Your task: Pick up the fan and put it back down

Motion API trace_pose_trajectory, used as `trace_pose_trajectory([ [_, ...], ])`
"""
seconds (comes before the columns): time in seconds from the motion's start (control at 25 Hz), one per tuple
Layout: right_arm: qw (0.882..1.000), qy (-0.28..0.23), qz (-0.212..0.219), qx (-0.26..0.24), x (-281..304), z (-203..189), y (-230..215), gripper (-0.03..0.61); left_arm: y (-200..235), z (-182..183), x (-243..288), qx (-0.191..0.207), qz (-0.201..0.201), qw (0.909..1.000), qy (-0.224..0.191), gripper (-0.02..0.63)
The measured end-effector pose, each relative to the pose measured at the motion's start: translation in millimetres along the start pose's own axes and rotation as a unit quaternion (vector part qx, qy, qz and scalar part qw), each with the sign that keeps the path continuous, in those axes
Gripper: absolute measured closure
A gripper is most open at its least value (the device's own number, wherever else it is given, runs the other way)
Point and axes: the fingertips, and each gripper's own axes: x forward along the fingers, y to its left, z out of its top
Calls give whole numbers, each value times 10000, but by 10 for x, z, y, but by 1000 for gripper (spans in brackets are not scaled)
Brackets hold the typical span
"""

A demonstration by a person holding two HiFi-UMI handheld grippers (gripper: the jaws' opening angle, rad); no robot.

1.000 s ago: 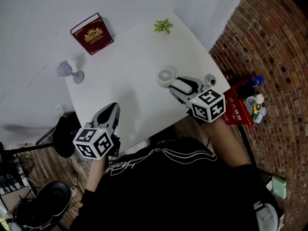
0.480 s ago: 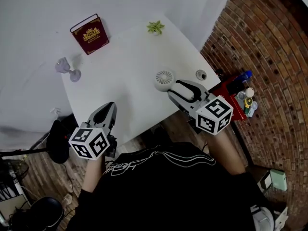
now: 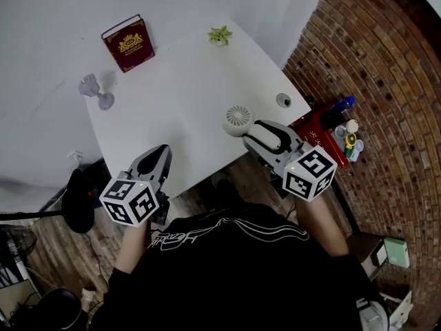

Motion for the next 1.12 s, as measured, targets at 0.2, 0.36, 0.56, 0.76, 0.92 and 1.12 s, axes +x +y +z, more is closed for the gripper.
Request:
trace_pose_trajectory([
  [0.2, 10000, -17, -26, 82, -33, -37, 20, 386, -3, -52, 17, -39, -39, 9999, 90, 580],
  [0.36, 10000, -26, -1, 59, -19, -14, -19, 386, -18, -2, 86, -13, -69, 9999, 99, 580],
  [0.56, 10000, -5, -40, 47, 3, 32, -130, 385, -43, 73, 205, 26, -122, 9999, 106, 580],
  [0.76, 10000, 16, -41, 64, 68, 78, -244, 386, -23, 128, 320, 5, -131, 9998, 129, 580],
  [0.92, 10000, 51, -11, 63, 144, 121, -350, 385, 7, 207, 407, -8, -107, 9999, 104, 580],
  [1.12, 9999, 111, 39, 26, 300, 188, -494, 385, 76, 311, 503, -30, -40, 10000, 69, 580],
])
